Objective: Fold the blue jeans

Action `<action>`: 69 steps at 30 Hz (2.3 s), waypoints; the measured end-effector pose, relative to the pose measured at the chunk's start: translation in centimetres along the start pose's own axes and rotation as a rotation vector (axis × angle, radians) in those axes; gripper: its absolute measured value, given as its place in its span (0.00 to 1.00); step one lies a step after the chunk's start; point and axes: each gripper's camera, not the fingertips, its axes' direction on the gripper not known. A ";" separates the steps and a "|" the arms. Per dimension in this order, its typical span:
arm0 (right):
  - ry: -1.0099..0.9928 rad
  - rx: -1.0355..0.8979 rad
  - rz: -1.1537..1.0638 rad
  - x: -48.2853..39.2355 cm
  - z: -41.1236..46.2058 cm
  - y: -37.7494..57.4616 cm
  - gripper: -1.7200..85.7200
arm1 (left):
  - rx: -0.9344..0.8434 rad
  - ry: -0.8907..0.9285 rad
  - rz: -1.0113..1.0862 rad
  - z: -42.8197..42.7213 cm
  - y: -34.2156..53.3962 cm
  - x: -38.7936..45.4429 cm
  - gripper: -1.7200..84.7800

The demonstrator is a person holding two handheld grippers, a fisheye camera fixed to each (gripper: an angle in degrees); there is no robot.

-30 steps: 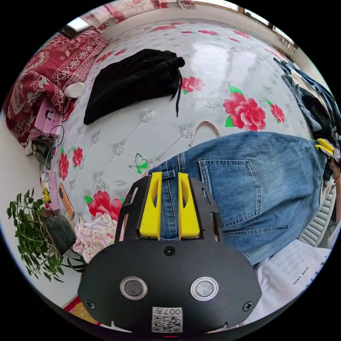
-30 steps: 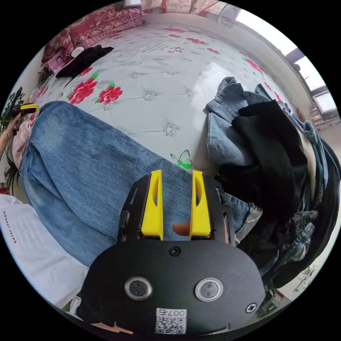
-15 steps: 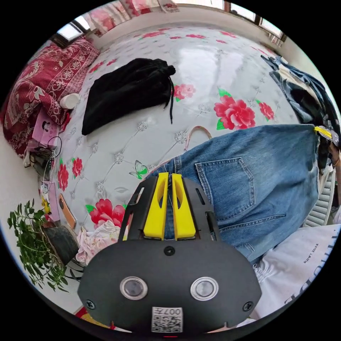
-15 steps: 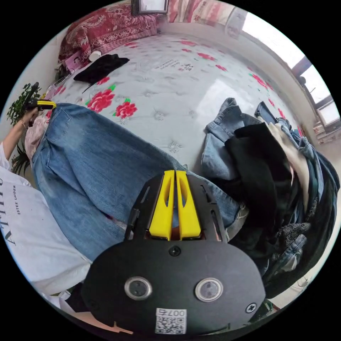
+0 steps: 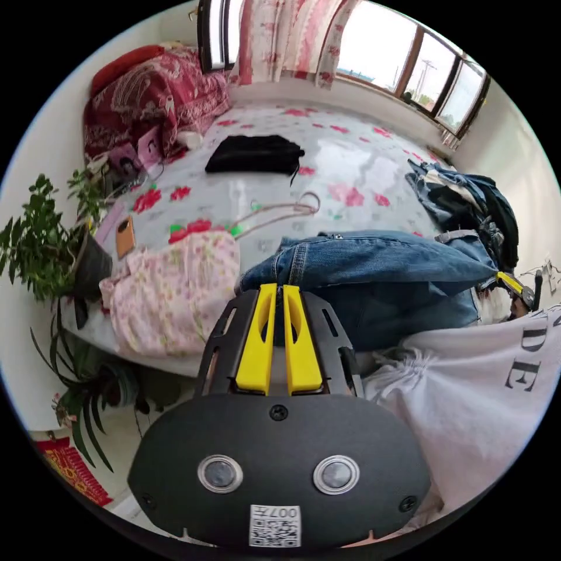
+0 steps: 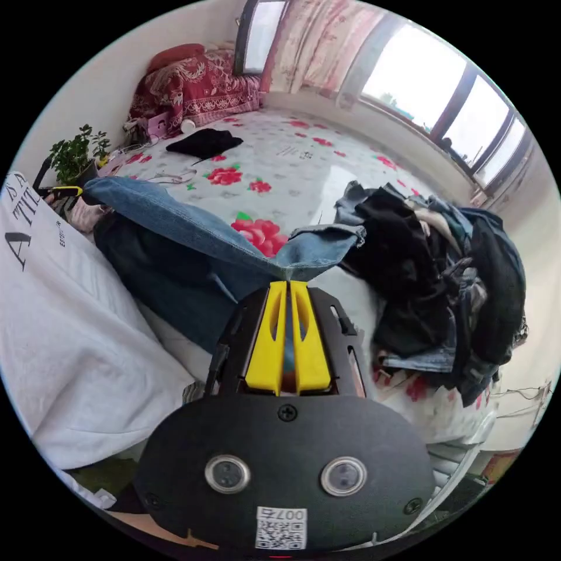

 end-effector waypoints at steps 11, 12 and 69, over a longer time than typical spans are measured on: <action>-0.356 0.156 0.622 12.1 5.3 9.9 0.12 | -0.197 -0.004 -0.096 9.2 3.3 -1.3 0.02; -0.417 0.164 0.693 14.3 7.0 10.1 0.13 | -0.202 -0.015 -0.096 9.2 3.1 -1.2 0.02; -0.680 -0.192 -0.580 -9.0 15.2 -17.7 0.11 | -0.241 -0.161 -0.125 14.0 1.9 2.3 0.02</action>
